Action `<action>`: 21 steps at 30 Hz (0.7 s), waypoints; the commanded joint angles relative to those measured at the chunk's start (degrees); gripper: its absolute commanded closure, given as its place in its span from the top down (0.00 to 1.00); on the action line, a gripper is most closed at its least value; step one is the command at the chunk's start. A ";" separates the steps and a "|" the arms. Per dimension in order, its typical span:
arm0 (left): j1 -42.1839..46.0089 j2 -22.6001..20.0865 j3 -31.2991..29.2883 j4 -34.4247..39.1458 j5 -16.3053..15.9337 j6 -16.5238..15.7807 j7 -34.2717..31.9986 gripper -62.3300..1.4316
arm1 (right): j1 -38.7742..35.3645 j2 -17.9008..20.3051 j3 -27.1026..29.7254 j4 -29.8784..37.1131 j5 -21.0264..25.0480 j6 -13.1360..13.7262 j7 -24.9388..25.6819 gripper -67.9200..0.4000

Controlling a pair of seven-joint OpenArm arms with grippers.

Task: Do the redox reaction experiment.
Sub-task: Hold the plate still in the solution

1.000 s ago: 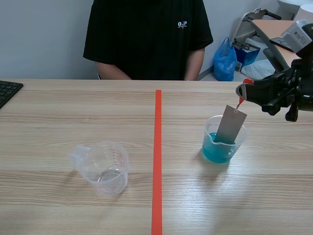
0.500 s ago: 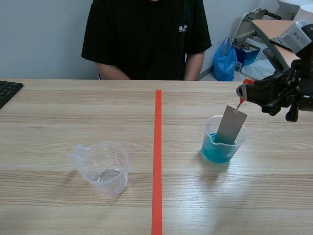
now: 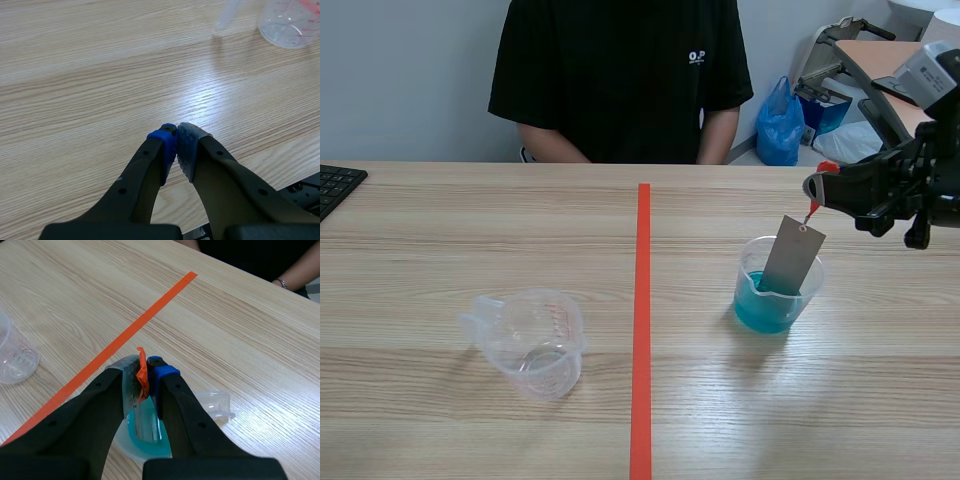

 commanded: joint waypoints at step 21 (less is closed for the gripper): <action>-0.13 -0.50 -0.59 0.50 -0.76 -0.11 -0.79 0.07 | 0.81 6.03 6.54 15.56 3.23 1.14 -8.90 0.03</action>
